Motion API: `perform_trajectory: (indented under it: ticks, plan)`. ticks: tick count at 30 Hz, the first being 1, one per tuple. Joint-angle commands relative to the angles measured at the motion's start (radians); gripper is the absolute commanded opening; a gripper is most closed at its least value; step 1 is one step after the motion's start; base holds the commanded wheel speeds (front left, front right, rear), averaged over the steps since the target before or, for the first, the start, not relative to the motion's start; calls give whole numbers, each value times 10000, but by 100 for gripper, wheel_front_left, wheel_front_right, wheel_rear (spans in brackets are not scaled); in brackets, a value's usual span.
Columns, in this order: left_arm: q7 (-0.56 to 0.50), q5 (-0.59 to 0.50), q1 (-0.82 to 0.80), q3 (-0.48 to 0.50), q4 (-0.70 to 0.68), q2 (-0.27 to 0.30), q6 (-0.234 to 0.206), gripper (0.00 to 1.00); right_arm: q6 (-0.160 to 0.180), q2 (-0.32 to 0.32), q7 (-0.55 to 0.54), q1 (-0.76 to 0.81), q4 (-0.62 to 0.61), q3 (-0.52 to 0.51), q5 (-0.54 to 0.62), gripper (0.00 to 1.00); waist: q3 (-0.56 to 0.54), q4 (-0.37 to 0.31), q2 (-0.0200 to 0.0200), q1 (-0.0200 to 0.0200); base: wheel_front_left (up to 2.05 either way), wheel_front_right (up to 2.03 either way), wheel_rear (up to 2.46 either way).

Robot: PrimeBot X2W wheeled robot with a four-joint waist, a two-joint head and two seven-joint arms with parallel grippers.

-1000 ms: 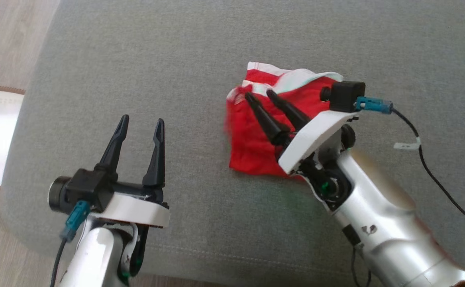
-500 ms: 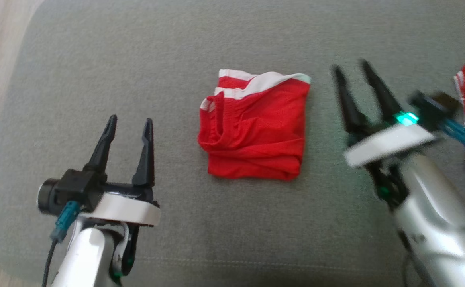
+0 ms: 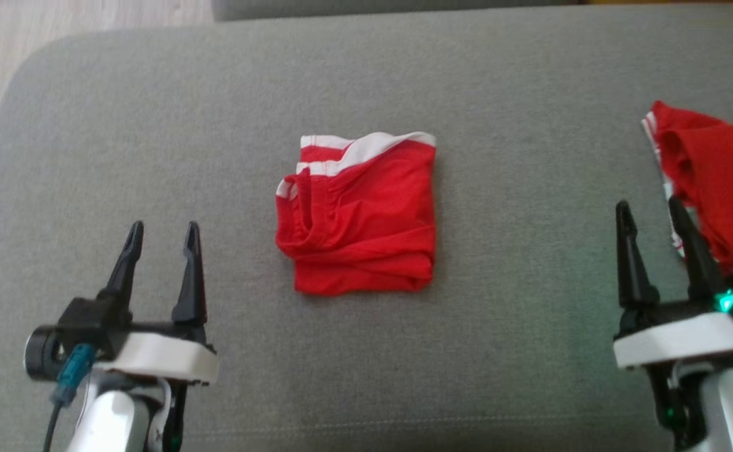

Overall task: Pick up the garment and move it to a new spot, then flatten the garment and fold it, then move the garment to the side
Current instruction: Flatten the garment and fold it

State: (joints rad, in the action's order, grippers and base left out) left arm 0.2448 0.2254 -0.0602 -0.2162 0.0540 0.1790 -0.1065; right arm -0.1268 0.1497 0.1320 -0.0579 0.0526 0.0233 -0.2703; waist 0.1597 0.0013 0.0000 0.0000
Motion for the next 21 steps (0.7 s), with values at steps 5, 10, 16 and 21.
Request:
perform_trajectory:
  ticks: [5,10,16,21]
  plan:
    - [-128,145,188,366,-200,257,-64,100,-39,-231,-755,752,-1470,-70,589,100,-664,-256,0,0,0,0,0]
    - [-293,194,621,303,-156,271,-156,100,-39,-307,-1285,1409,-2049,-86,737,100,-1192,-325,0,0,0,0,0]
    - [-441,213,987,240,-206,281,-289,100,-39,-314,-1642,1898,-2415,-23,828,100,-1628,-286,0,0,0,0,0]
    - [-538,221,1142,217,-295,317,-377,100,-39,-292,-1793,2013,-2547,12,855,100,-1741,-236,0,0,0,0,0]
